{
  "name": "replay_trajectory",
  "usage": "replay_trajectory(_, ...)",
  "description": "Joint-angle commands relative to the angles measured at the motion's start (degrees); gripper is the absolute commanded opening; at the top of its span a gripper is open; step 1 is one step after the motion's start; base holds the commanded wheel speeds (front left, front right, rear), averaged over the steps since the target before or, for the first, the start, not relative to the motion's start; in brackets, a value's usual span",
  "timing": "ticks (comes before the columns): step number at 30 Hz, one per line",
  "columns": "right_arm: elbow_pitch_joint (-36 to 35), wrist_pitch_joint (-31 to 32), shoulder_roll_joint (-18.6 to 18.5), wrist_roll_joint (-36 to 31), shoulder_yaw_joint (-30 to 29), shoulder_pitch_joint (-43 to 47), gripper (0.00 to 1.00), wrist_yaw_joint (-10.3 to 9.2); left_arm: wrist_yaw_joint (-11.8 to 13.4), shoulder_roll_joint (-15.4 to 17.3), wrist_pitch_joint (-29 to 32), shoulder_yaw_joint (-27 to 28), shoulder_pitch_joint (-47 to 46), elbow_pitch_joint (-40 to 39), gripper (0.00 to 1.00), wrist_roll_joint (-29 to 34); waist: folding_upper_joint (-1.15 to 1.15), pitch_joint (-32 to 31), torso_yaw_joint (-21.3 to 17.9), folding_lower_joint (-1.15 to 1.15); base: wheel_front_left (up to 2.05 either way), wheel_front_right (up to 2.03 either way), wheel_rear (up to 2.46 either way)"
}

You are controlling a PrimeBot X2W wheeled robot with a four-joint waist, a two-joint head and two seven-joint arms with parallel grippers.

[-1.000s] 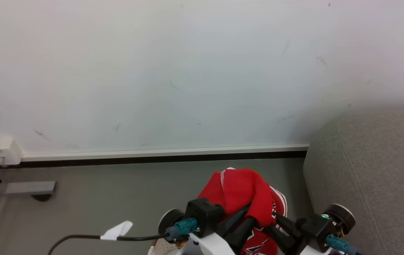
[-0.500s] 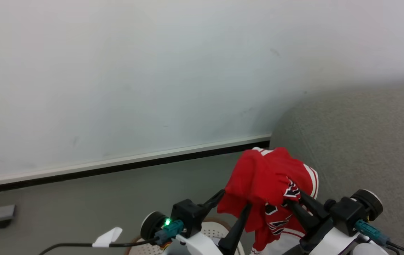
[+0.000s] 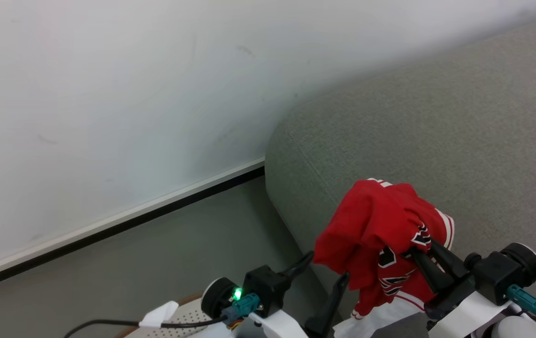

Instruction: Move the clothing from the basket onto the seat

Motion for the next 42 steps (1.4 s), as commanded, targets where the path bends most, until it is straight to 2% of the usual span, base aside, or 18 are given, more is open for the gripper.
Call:
replay_trajectory(1,-0.52,-0.04,-0.08,-0.29,-0.93,0.63,0.00,-0.14,-0.04,0.03,-0.24,-0.05,-0.76,0.28,1.00,0.61,-0.01,1.48,-2.22,0.00,0.00,0.00,0.00)
replay_trajectory(5,-0.33,0.18,0.03,-0.41,-3.30,0.50,0.00,-0.14,-0.12,0.13,-0.15,-0.27,-1.53,0.98,1.00,0.84,-0.01,2.53,-1.95,0.00,0.00,0.00,0.00)
replay_trajectory(10,0.31,-0.05,0.30,-1.06,-7.57,-2.92,0.00,-0.14,-0.46,0.43,0.77,-0.08,-4.94,1.28,1.00,1.41,-0.01,7.06,0.23,0.00,0.00,0.00,0.00)
replay_trajectory(17,3.56,1.22,-0.36,-1.03,-16.56,-16.55,0.00,-0.14,-2.62,0.77,2.95,0.14,-17.84,0.92,1.00,5.49,-0.01,21.64,6.37,0.00,0.00,0.00,0.00)
replay_trajectory(22,8.08,3.59,-3.52,-1.34,-23.76,-30.98,0.00,-0.14,-4.34,1.83,4.21,-0.02,-27.85,-0.75,1.00,9.80,-0.01,33.93,10.20,0.00,0.00,0.00,0.00)
replay_trajectory(26,14.03,4.46,-6.42,-2.00,-29.72,-40.86,0.00,-0.14,-5.05,1.94,3.28,0.16,-32.28,-0.58,1.00,11.56,-0.01,39.22,12.60,0.00,0.00,0.00,0.00)
replay_trajectory(31,24.58,4.80,-9.95,-6.00,-35.05,-47.24,0.00,-0.14,-4.70,1.10,1.26,-0.47,-33.90,0.29,1.00,12.06,-0.01,41.93,16.16,0.00,0.00,0.00,0.00)
replay_trajectory(34,32.19,4.34,-10.08,-8.98,-38.58,-48.32,0.00,-0.14,-4.38,0.76,0.47,-1.11,-33.22,0.77,1.00,11.83,-0.01,43.14,17.99,0.00,0.00,0.00,0.00)
replay_trajectory(38,42.51,2.81,-8.29,-14.46,-43.49,-47.52,0.00,-0.14,-3.63,1.49,-0.04,-1.13,-31.68,1.45,1.00,11.59,-0.01,43.30,19.15,0.00,0.00,0.00,0.00)
replay_trajectory(39,44.37,2.01,-7.93,-16.04,-44.32,-47.10,0.19,-0.14,-3.52,1.73,-0.31,-1.03,-31.20,1.65,1.00,11.37,-0.01,42.96,19.21,0.00,0.00,0.00,0.00)
replay_trajectory(40,45.89,1.40,-7.71,-16.95,-45.35,-46.77,0.44,-0.14,-3.33,1.97,-0.52,-0.98,-30.82,1.91,1.00,11.15,-0.01,42.58,19.17,0.00,0.00,0.00,0.00)
replay_trajectory(41,47.32,0.78,-7.07,-17.47,-46.48,-46.58,1.00,-0.14,-3.05,2.25,-0.79,-0.90,-30.42,2.18,1.00,11.03,-0.01,42.08,19.03,0.00,0.00,0.00,0.00)
replay_trajectory(42,48.31,0.26,-6.62,-18.08,-47.42,-46.51,1.00,-0.14,-2.93,2.46,-1.01,-0.74,-30.05,2.36,1.00,10.93,-0.01,41.52,18.81,0.00,0.00,0.00,0.00)
